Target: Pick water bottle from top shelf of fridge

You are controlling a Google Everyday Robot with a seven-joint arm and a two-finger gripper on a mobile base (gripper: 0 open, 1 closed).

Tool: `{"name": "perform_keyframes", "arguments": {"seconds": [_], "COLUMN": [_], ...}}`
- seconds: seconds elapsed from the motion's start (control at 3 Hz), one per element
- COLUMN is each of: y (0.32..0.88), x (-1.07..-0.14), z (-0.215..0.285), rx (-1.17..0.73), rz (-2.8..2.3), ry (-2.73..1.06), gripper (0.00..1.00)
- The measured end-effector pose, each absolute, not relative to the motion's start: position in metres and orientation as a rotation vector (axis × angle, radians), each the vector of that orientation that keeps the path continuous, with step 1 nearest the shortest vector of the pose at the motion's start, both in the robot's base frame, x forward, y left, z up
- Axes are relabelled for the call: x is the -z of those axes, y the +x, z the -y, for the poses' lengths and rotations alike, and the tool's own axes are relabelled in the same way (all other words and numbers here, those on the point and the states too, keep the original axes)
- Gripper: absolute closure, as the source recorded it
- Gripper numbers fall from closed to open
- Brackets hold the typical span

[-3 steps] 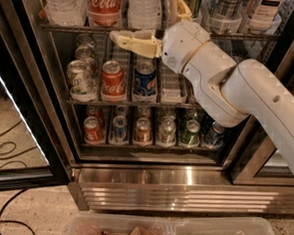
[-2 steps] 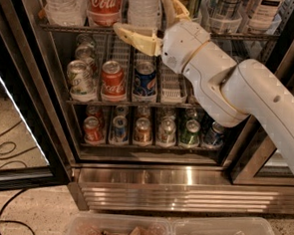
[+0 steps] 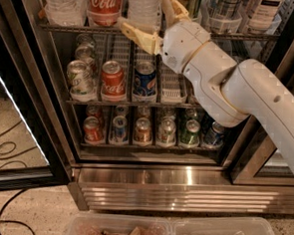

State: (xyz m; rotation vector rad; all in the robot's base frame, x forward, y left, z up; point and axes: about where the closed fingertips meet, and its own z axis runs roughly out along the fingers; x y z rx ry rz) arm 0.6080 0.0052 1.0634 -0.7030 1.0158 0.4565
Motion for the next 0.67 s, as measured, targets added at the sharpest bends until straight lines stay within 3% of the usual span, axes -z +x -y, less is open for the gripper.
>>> {"name": "perform_keyframes", "arguments": {"seconds": [0.67], "y": [0.6126], "x": [-1.0610], "z": [-0.0040], "rx": [-0.442], "rz": [-1.027], "ry": [-0.701], "gripper": [0.26]}}
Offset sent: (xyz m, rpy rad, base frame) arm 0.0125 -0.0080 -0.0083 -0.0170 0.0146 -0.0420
